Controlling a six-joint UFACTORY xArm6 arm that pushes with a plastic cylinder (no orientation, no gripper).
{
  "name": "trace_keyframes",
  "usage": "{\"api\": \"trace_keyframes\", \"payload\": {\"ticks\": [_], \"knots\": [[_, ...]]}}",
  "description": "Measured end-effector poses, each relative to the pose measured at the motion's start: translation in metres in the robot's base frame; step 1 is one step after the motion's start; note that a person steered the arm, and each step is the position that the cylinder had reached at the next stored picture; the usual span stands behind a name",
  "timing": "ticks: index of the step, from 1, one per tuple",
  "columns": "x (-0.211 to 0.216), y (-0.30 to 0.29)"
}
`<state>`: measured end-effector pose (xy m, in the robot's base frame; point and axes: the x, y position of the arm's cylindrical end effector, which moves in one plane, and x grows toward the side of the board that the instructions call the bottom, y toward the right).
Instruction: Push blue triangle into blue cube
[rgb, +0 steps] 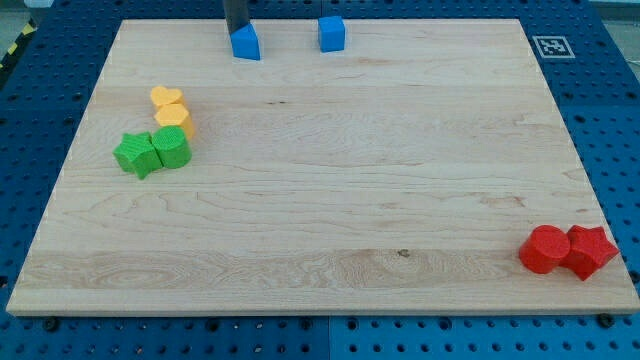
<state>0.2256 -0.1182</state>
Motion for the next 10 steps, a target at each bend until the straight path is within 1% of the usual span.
{"api": "trace_keyframes", "payload": {"ticks": [1,2,3,4,6,7,8,9,10], "knots": [[0.029,-0.008],[0.064,-0.002],[0.083,0.021],[0.081,0.039],[0.05,0.031],[0.048,0.008],[0.034,0.004],[0.017,0.01],[0.017,0.033]]}}
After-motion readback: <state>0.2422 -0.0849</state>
